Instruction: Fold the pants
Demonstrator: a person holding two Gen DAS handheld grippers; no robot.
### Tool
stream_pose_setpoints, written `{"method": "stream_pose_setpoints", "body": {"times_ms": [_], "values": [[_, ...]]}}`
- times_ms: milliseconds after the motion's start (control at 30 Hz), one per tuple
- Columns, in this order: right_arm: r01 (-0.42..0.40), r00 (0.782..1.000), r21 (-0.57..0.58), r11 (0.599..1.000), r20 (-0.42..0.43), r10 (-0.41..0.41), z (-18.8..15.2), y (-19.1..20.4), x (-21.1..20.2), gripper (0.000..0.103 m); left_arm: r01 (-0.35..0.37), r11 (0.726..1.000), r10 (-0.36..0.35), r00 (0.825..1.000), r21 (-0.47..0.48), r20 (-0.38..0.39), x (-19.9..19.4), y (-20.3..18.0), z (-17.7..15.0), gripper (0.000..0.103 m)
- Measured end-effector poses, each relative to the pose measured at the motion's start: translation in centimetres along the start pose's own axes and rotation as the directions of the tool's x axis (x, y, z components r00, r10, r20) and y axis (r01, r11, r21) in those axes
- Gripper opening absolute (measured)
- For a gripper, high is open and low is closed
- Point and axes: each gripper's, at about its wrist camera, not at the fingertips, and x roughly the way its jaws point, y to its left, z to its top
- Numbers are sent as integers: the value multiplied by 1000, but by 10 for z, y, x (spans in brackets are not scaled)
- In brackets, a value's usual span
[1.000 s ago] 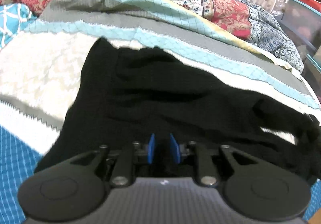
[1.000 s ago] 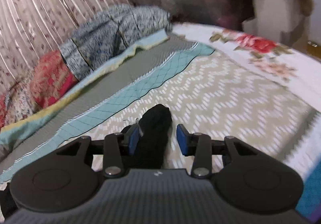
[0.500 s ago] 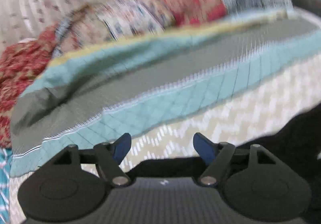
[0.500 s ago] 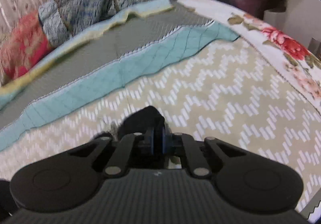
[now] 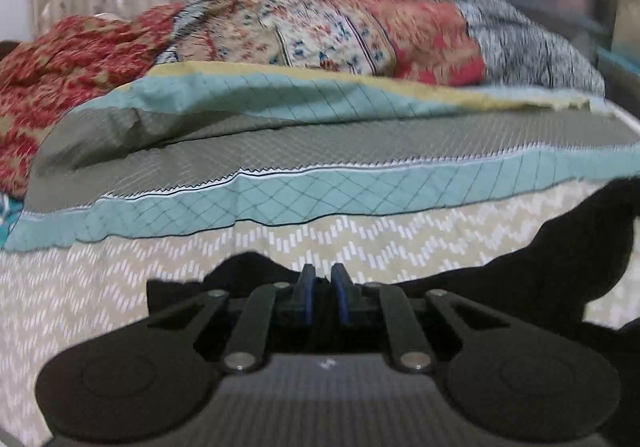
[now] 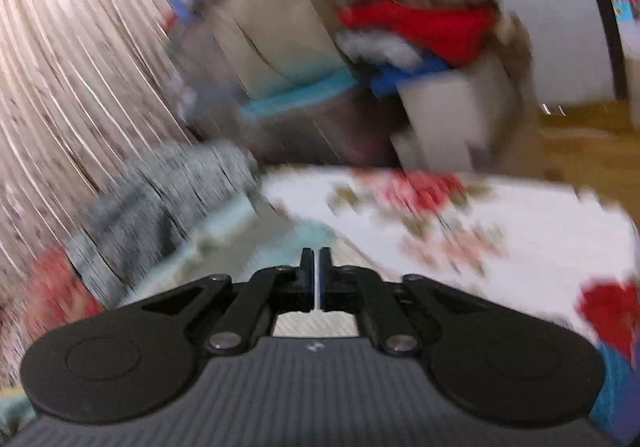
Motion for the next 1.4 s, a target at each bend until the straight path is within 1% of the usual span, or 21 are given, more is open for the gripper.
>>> {"method": "stream_pose_setpoints", "body": {"times_ms": [100, 167, 233, 333, 367, 400, 433, 467, 533, 600, 667, 733, 833, 867, 933, 1067, 1133, 1200, 1300, 1367, 1400], "values": [[-24, 991, -56, 998, -134, 16, -14, 20, 23, 13, 0, 999, 1, 1000, -33, 30, -10, -2, 0, 10], [-61, 977, -110, 992, -208, 37, -28, 42, 37, 24, 9, 999, -7, 999, -48, 37, -13, -3, 1, 10], [-71, 964, -172, 983, -264, 23, -44, 61, 53, 54, 9, 999, -8, 999, -51, 34, -13, -3, 1, 10], [-47, 938, -187, 981, -347, -21, -72, 68, 75, 57, 7, 998, -5, 1000, -61, 24, -12, -1, 1, 10], [-40, 917, -168, 985, -397, -30, -82, 67, 83, 48, 7, 998, -5, 1000, -64, 24, -12, 0, 1, 10], [-22, 916, -186, 982, -397, -55, -89, 68, 84, 36, 5, 998, -4, 1000, -65, 27, -13, 0, 1, 10], [-34, 927, -212, 977, -373, -48, -88, 72, 77, 29, 3, 998, -1, 999, -66, 33, -15, 0, 1, 10], [-49, 940, -213, 976, -340, -27, -81, 74, 66, 27, 0, 998, 3, 999, -69, 40, -17, 1, 2, 10], [-43, 979, -204, 978, -206, 0, -55, 72, 34, 27, -7, 997, 12, 998, -80, 62, -22, 3, 3, 10], [-11, 998, -164, 986, -56, 1, -25, 59, 1, 27, -11, 995, 19, 997, -104, 79, -27, 7, 4, 10], [3, 998, -115, 993, 69, 5, -5, 40, -30, 28, 5, 991, 9, 995, -135, 103, -33, 11, 4, 10], [63, 992, -120, 991, 119, -48, 5, 20, -42, 28, 31, 988, -13, 993, -150, 120, -37, 11, 1, 10], [123, 990, -156, 980, -50, -132, -6, -11, -29, 33, 32, 991, -17, 994, -130, 110, -37, 0, -6, 10], [154, 978, -164, 974, -119, -174, -14, -22, -23, 33, 30, 992, -17, 995, -123, 102, -36, -3, -9, 10], [218, 955, -162, 962, -169, -245, -29, -38, -20, 35, 47, 990, -37, 996, -130, 79, -34, -4, -14, 10], [233, 966, -14, 972, -109, -233, -35, -63, -44, 38, 42, 990, -33, 997, -134, 66, -36, -2, -19, 10], [237, 969, -24, 971, -61, -238, -31, -57, -52, 41, 45, 989, -35, 997, -139, 68, -37, 0, -19, 10], [212, 975, -82, 974, -44, -216, -24, -41, -52, 41, 44, 990, -34, 997, -137, 73, -38, 0, -17, 10], [151, 978, -234, 960, -105, -180, -20, -8, -24, 49, 41, 990, -31, 997, -135, 77, -36, -4, -15, 10], [135, 967, -372, 918, -153, -204, -29, 12, 7, 65, 39, 990, -28, 997, -137, 76, -34, -4, -13, 10], [131, 959, -444, 886, -169, -227, -36, 21, 20, 66, 38, 990, -28, 997, -138, 75, -33, -4, -13, 10]]}}
